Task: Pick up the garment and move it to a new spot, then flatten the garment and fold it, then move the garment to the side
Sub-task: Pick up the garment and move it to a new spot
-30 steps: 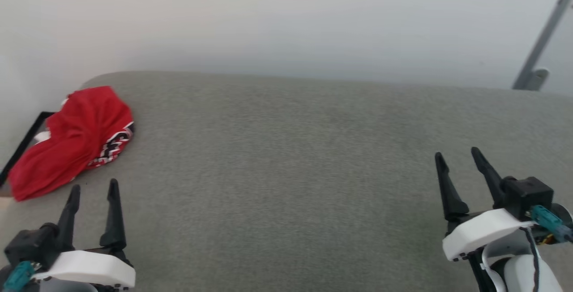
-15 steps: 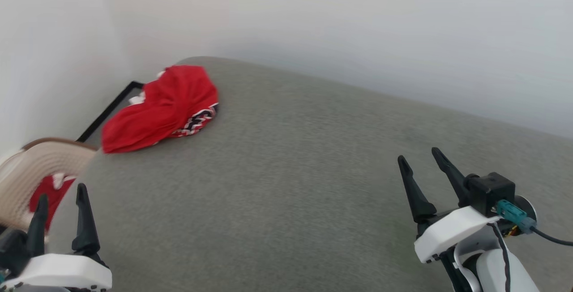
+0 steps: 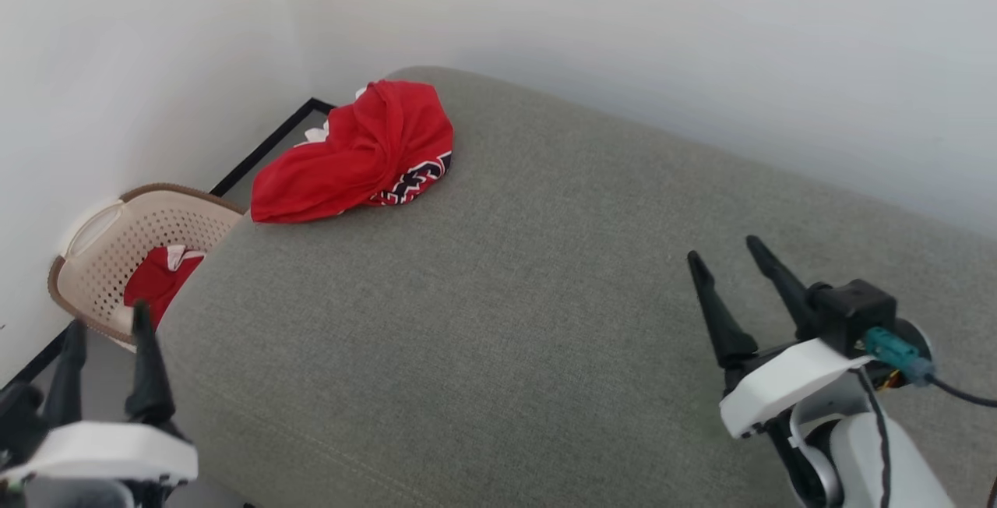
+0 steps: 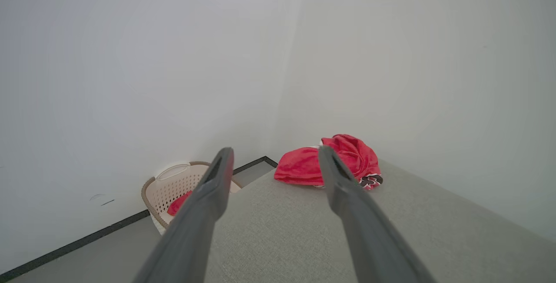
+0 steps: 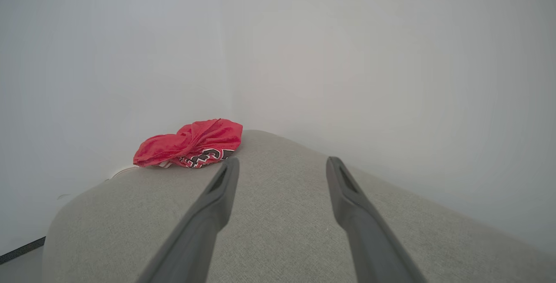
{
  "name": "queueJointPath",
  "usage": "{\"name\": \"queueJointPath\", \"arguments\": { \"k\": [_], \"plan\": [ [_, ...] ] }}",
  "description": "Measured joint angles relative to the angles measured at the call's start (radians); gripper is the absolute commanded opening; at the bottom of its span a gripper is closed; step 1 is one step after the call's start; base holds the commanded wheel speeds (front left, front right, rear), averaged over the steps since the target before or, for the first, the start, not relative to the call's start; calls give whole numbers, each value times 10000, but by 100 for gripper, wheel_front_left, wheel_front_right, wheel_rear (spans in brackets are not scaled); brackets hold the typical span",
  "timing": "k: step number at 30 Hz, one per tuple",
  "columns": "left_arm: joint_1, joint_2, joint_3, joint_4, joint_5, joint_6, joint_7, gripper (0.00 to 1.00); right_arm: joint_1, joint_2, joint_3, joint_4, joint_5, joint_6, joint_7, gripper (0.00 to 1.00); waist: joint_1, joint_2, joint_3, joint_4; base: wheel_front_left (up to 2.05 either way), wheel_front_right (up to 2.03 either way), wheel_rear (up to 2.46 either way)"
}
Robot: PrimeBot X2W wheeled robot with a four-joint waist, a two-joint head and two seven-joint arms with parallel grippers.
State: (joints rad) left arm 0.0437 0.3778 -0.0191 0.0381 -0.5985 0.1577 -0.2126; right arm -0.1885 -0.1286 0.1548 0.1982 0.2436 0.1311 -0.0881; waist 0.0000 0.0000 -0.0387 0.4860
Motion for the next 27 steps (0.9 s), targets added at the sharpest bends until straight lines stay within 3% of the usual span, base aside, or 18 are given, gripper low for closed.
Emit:
{"name": "queueJointPath", "arguments": {
  "k": [12,18,27],
  "plan": [
    [-2832,67,-272,1877,-282,-989,-82,100,-417,-414,-665,-959,-403,0,577,100,0,0,1215,-498,0,0,0],
    [-4950,357,-224,3626,-546,-1751,-163,100,-884,-650,-857,-1708,-594,0,986,100,0,0,2232,-976,0,0,0],
    [-8025,608,-453,6642,-658,-2468,-236,100,-1486,-943,-798,-2784,-798,-2,1530,100,0,-1,3842,-1594,0,0,0]
  ]
}}
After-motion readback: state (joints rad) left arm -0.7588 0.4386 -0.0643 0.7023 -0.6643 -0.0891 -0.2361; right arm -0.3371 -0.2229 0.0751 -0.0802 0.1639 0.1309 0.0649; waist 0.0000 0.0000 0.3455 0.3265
